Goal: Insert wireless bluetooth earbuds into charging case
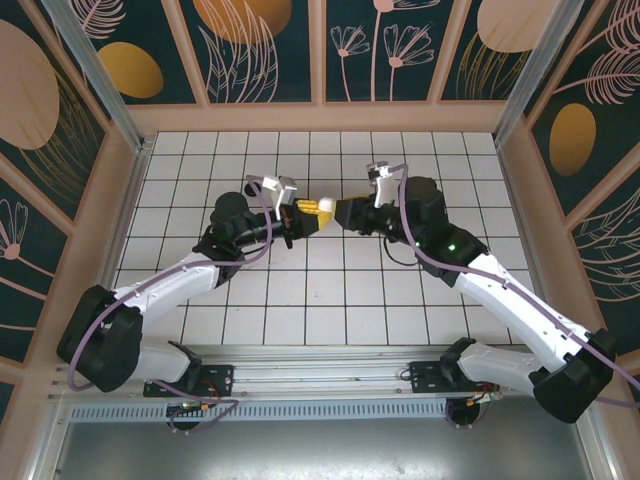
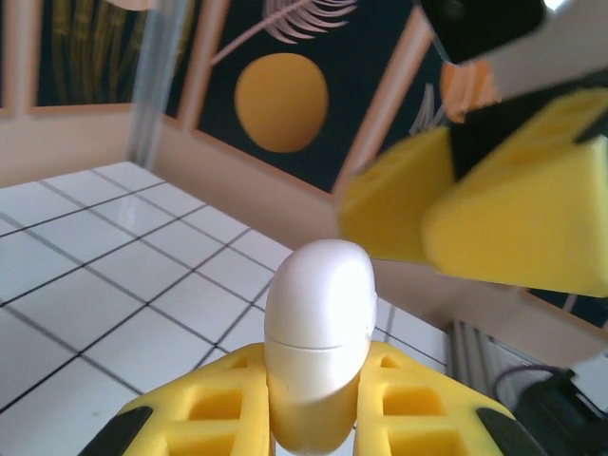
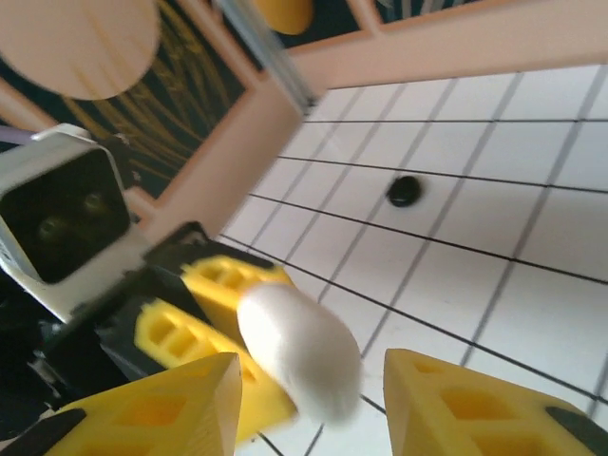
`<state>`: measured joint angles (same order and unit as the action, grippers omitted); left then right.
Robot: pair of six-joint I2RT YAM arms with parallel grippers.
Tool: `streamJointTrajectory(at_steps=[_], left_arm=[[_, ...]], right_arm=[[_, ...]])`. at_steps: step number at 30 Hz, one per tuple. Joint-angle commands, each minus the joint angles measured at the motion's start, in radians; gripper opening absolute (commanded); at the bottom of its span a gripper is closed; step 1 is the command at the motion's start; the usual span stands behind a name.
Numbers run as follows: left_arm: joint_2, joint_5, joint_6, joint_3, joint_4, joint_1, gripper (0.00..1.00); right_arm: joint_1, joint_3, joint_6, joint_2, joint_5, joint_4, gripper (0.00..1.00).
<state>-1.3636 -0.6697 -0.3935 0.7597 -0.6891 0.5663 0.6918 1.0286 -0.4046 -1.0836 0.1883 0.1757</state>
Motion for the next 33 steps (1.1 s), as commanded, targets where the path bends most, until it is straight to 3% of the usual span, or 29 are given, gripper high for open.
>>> streamJointTrajectory(at_steps=[1,7,11,18,24,29,33], left_arm=[[-0.021,0.162,0.018,0.001,0.077,-0.021,0.01],[-0.106,0.254,-0.062,-0.059,0.162,-0.081,0.0],[-0.21,0.247,-0.112,-0.06,0.231,-0.124,0.0],[-0.282,0.372,-0.154,-0.09,0.288,-0.219,0.0],[-0.344,0.354,-0.176,-0.076,0.312,-0.337,0.0],[-0.435,0.35,-0.176,-0.04,0.347,-0.379,0.0],[-0.431,0.391,-0.154,-0.006,0.402,-0.383,0.15]], right_arm=[[-0.013,0.011,-0.02,0.068,-0.207,0.091,0.47],[-0.091,-0.077,-0.093,0.117,-0.293,0.128,0.53],[-0.139,-0.14,-0.139,0.118,-0.275,0.137,0.54],[-0.217,-0.21,-0.181,0.123,-0.21,0.115,0.55],[-0.234,-0.238,-0.18,0.123,-0.208,0.109,0.56],[-0.255,-0.259,-0.171,0.123,-0.234,0.118,0.57],[-0.276,-0.261,-0.14,0.124,-0.28,0.135,0.61]])
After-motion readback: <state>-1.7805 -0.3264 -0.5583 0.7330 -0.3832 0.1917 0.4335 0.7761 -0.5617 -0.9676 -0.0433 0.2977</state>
